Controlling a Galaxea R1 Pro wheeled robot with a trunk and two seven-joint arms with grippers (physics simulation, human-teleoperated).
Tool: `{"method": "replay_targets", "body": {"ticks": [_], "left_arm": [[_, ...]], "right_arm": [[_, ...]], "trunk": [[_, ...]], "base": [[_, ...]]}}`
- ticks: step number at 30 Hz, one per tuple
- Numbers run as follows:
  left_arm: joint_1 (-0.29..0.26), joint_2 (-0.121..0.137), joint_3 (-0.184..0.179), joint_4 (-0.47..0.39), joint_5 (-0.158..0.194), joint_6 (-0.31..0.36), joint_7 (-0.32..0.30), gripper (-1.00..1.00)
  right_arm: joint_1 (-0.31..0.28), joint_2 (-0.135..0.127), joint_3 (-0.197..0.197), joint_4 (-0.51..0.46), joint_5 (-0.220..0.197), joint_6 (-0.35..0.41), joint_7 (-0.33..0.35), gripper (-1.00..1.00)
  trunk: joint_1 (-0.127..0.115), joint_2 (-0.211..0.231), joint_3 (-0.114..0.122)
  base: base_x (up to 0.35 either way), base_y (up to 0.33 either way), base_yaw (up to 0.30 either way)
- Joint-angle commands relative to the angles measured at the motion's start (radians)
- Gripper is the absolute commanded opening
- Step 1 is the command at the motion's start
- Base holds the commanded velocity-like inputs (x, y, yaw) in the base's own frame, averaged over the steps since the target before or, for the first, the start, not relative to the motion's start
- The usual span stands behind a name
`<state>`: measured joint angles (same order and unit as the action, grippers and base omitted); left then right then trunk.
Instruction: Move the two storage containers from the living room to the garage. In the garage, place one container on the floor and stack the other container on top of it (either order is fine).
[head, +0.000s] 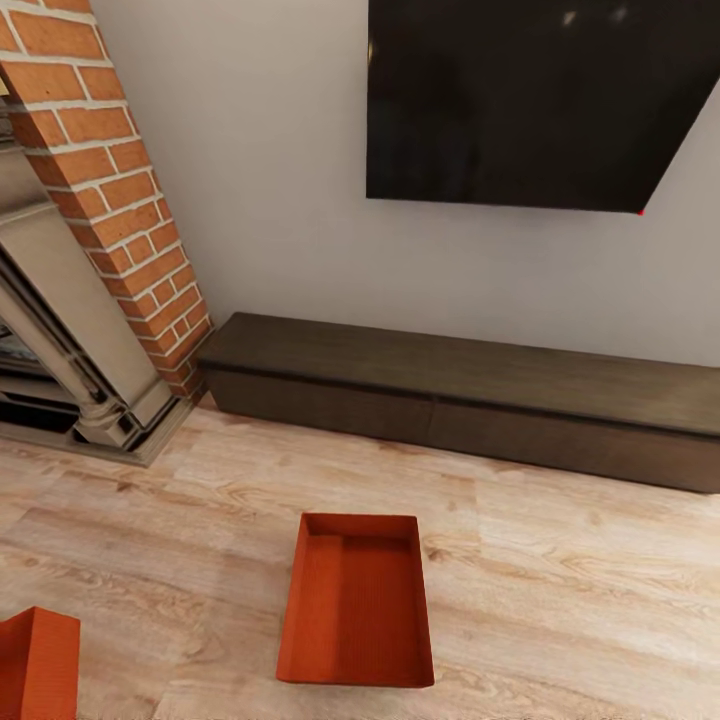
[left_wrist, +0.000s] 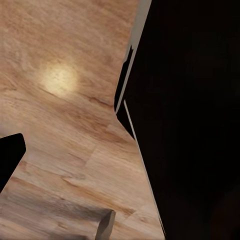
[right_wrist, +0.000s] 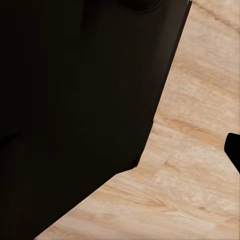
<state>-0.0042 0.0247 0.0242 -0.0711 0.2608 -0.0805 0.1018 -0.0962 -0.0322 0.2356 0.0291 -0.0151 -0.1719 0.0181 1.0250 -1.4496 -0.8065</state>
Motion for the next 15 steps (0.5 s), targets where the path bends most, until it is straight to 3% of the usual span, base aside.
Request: {"method": "replay_targets", "body": {"ticks": [1,15], "left_arm": [[0.0,0.0,0.002,0.001,0.003,-0.003,0.001,1.0],[0.0,0.0,0.002,0.001,0.003,-0.003,0.001,1.0]], "right_arm": [[-0.001,0.0,0.004,0.003,-0.002,-0.006,0.002,1.0],[-0.001,0.0,0.004,0.003,-0.002,-0.006,0.001,1.0]], "trunk": [[0.0,0.0,-0.002],[0.0,0.0,-0.025]], "base": [[0.0,0.0,0.0],[0.0,0.0,0.0]]}}
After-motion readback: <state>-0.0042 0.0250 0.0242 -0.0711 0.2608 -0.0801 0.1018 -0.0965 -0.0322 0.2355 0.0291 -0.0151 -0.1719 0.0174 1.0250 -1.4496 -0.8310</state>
